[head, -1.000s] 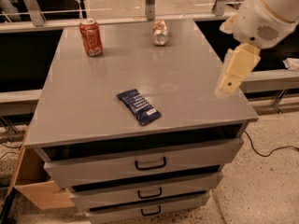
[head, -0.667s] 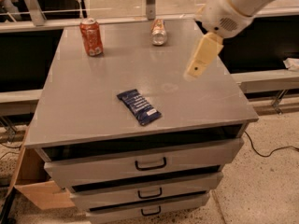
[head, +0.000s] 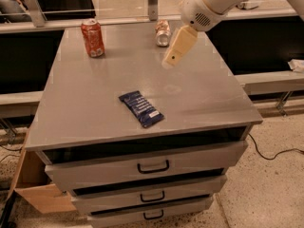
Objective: Move coke can near rxbar blueberry
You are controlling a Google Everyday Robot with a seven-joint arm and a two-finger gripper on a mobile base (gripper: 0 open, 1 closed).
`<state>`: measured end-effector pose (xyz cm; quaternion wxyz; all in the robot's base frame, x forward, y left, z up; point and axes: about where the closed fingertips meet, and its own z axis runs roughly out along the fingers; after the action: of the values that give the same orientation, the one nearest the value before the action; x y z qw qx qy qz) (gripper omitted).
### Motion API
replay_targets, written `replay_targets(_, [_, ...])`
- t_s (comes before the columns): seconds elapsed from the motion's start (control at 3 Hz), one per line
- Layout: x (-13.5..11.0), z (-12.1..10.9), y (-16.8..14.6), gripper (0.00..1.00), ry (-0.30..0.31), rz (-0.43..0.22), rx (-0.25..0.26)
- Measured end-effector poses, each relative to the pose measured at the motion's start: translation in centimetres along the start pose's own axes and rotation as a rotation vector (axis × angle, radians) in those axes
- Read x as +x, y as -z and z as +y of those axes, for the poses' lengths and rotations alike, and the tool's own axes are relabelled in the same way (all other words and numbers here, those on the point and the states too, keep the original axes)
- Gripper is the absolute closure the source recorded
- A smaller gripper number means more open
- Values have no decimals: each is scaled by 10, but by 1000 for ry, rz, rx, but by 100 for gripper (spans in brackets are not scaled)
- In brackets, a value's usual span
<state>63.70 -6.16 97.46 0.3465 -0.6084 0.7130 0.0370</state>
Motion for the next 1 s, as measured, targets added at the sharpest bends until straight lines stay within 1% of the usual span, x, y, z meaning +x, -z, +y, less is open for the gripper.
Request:
replay_targets(0.33, [-18, -8, -25, 0, -32, -67, -3])
replay_targets(0.67, [-59, -26, -75, 0, -82, -181, -10])
replay_targets(1.0, [-98, -46, -125, 0, -162, -279, -21])
